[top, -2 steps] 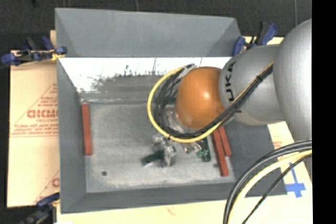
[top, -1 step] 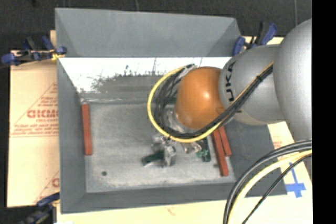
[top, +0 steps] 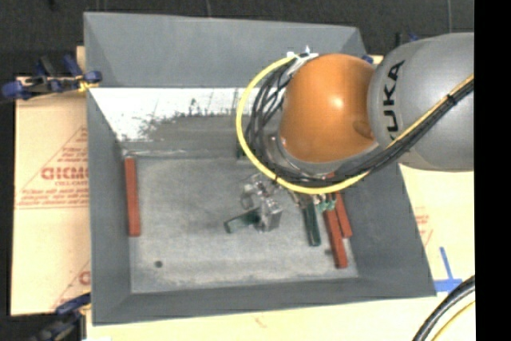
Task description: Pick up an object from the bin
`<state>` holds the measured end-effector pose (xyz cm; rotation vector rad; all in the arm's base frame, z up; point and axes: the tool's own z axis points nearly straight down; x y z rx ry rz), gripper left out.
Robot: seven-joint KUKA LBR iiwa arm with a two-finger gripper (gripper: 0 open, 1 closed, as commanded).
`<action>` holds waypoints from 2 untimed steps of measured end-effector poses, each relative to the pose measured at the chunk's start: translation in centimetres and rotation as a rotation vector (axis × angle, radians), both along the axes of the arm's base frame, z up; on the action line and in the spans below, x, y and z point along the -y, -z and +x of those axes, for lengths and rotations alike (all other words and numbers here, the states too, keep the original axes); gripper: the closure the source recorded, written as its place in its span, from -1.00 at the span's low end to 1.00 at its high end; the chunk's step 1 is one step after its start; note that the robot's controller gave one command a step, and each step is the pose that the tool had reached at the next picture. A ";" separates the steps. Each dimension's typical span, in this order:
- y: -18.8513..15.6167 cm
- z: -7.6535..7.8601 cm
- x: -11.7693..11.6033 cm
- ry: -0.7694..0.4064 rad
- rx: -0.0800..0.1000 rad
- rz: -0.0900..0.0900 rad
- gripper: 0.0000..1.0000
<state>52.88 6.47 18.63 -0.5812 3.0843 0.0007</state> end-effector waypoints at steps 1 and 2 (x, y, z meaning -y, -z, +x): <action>0.0 0.0 -0.1 0.002 -0.001 0.001 1.00; 0.0 0.0 -0.1 0.003 -0.001 0.001 1.00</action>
Offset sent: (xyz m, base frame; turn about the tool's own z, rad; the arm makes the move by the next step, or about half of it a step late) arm 0.0000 0.0000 0.0000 0.0000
